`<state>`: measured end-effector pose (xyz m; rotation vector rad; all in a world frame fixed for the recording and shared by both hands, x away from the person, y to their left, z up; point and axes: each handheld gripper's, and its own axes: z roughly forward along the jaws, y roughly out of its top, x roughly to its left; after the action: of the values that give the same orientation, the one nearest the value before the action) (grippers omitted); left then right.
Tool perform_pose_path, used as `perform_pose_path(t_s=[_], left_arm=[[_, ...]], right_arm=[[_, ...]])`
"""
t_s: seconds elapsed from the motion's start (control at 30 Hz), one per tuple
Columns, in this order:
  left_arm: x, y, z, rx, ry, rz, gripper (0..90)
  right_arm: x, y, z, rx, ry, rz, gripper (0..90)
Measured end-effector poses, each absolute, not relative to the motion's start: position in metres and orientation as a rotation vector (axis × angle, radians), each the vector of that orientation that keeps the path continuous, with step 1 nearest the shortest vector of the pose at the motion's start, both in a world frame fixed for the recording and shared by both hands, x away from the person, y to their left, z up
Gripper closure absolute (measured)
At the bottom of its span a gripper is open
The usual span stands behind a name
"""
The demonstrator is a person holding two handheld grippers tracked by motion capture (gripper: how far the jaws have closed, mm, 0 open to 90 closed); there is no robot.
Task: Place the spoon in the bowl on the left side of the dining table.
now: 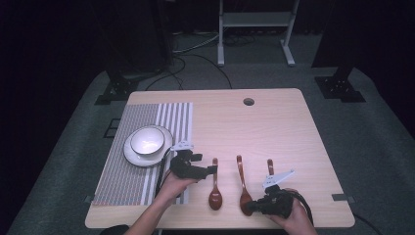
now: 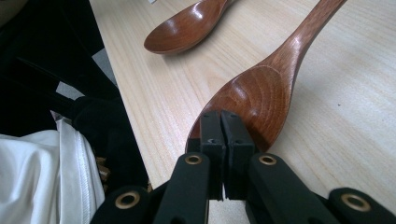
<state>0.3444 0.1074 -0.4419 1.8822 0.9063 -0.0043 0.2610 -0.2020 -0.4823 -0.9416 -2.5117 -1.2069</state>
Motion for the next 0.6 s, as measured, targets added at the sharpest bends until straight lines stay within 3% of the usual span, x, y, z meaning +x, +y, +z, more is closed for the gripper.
perform_pose_path(t_s=[0.43,0.6], left_arm=[[0.359,0.057,-0.446,1.959,0.895,-0.075,9.2],[0.364,0.044,-0.45,1.97,0.881,-0.109,13.8]], right_arm=[[0.261,-0.202,-0.483,-0.937,-2.512,-1.213,88.0],[0.261,-0.203,-0.483,-0.934,-2.509,-1.214,88.1]])
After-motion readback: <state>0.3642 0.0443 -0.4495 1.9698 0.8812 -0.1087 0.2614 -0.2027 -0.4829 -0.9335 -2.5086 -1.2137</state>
